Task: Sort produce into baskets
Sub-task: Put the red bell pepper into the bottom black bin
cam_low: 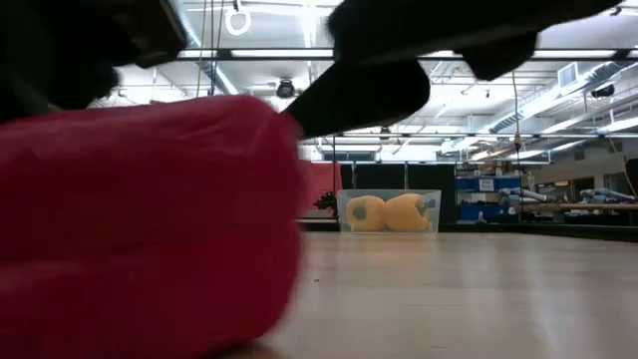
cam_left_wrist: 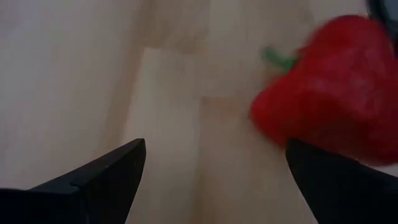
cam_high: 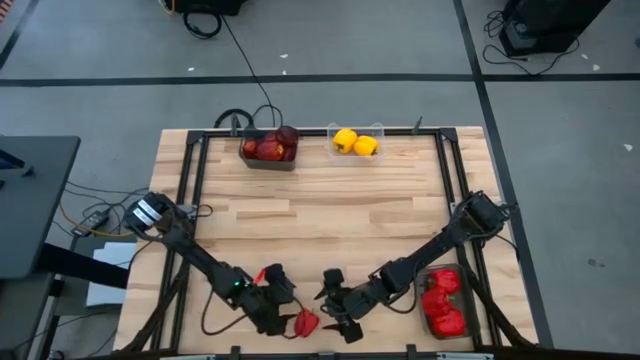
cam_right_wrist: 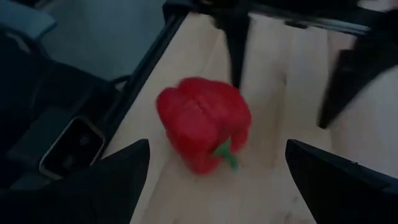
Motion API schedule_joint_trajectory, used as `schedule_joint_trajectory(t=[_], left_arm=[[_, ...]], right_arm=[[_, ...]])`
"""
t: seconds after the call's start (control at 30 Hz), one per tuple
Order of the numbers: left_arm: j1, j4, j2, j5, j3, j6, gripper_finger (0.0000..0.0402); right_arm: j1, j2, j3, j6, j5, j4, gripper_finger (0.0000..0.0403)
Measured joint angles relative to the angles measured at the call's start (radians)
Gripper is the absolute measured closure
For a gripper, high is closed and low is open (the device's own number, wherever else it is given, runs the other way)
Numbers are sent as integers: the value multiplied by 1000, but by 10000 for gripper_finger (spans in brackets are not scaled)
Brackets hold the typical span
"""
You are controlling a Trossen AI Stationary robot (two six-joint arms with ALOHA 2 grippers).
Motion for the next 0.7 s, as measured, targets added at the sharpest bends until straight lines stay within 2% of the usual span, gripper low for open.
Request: schedule_joint_trajectory(t=[0.2, 0.4, 0.53, 0.7], left_arm=[[52, 98, 9, -54, 0, 24, 9], [84, 151, 5, -36, -1, 110, 9], [83, 15, -55, 100, -1, 122, 9], [68, -125, -172, 76, -1, 102, 9]], right_arm=[[10, 0, 2, 28, 3, -69, 17], [25, 0, 3, 37, 22, -67, 16], [30, -1, 3, 92, 79, -45, 16], [28, -1, 3, 141, 103, -44, 16]])
